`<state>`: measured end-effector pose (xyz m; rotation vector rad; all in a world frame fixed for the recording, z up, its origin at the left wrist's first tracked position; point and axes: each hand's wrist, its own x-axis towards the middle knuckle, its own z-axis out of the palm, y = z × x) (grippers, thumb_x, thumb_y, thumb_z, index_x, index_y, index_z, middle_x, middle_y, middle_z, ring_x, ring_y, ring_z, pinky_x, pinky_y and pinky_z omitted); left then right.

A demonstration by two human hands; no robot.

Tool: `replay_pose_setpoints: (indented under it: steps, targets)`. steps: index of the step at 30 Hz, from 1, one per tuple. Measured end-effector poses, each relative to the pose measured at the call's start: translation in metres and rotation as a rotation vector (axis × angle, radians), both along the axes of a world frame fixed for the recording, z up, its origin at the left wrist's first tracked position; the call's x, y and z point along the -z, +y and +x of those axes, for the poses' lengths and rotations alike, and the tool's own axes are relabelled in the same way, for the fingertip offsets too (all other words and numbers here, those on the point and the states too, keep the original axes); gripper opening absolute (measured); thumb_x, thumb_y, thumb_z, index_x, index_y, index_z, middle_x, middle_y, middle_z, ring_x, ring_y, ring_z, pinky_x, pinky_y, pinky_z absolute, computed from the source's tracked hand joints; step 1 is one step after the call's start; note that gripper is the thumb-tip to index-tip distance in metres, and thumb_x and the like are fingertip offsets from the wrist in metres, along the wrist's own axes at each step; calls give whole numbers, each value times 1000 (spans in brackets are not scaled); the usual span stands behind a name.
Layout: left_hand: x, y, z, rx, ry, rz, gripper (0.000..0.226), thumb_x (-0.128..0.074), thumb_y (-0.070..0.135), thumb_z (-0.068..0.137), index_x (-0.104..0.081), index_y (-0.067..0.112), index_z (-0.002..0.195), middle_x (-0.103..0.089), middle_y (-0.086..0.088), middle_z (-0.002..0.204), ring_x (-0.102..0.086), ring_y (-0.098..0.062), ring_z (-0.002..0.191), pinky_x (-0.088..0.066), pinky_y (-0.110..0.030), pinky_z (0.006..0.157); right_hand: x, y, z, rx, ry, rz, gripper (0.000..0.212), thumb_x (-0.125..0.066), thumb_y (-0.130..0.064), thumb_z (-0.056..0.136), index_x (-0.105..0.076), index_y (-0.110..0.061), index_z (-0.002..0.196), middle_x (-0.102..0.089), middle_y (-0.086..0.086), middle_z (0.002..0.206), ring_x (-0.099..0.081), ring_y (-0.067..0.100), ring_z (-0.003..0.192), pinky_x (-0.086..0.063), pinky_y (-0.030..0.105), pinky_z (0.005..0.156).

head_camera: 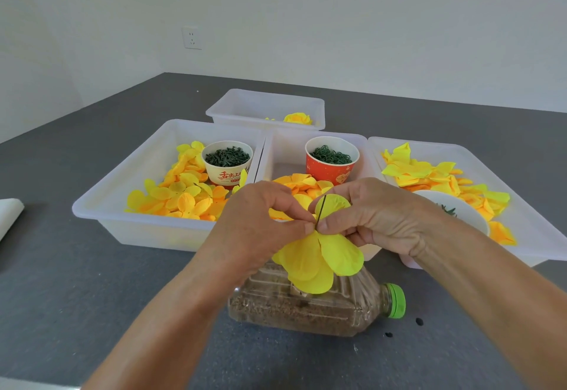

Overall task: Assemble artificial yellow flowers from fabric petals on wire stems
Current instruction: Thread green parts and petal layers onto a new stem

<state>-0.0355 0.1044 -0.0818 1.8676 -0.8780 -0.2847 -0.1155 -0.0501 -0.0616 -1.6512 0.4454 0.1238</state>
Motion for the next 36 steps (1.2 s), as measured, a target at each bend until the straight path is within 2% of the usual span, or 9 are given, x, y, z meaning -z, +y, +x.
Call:
replay_pose_setpoints:
  steps: [3,9,15,18,20,26,28,33,36]
  targets:
    - [-4,2,-2,38,-68,60,11,-78,18,71,-75,28,75,-58,12,120,-48,-2,114,-33,-22,92,0,1,-1,-3,-16,-7,23,-66,12,73,-67,-1,92,-68,10,77,-65,23,70,-56,29,61]
    - [-11,-2,-6,27,-285,222,9,-77,20,73,-77,24,81,-54,13,130,-42,-8,121,-27,-15,86,2,2,0,0,-19,11,26,-65,14,73,-66,1,96,-67,11,77,-64,22,68,-57,31,63]
    - [-9,-1,-7,-10,-233,199,9,-79,20,70,-76,24,77,-55,15,129,-42,-8,122,-28,-19,93,5,0,-1,10,10,102,36,-71,4,60,-67,-3,95,-70,13,85,-67,27,77,-56,42,76]
    - [-8,1,-9,-44,-229,150,7,-78,22,71,-74,27,71,-57,13,127,-45,-9,120,-30,-28,101,6,-2,-1,13,33,127,32,-71,3,65,-65,-10,94,-71,5,72,-67,18,62,-57,31,62]
    - [-9,2,-10,-37,-253,146,6,-76,21,74,-74,27,71,-56,14,128,-44,-9,120,-31,-25,98,7,-3,-1,22,48,115,30,-68,6,71,-64,-12,96,-70,3,68,-66,16,58,-57,30,60]
    - [-6,2,-13,4,-397,184,8,-72,16,77,-73,21,72,-55,13,130,-36,-4,122,-33,-21,92,9,0,0,47,13,86,47,-74,3,52,-65,-8,97,-72,10,77,-69,28,76,-55,46,79]
    - [-5,1,-13,11,-411,208,8,-72,16,77,-72,22,72,-54,13,131,-35,-4,123,-32,-22,95,10,1,0,58,14,72,43,-73,8,57,-65,-7,97,-72,11,78,-68,29,77,-54,47,80]
    - [-7,0,-11,19,-411,284,5,-72,20,78,-73,24,75,-51,14,135,-34,-6,126,-29,-23,98,8,2,-2,63,42,-43,37,-74,6,69,-66,-16,97,-71,9,84,-68,25,76,-57,38,70]
    - [-8,4,-10,20,-358,292,14,-73,17,76,-69,30,74,-49,14,136,-40,-9,124,-36,-29,99,8,4,-3,79,27,-154,43,-76,2,69,-65,-25,101,-63,8,104,-64,22,89,-53,34,68]
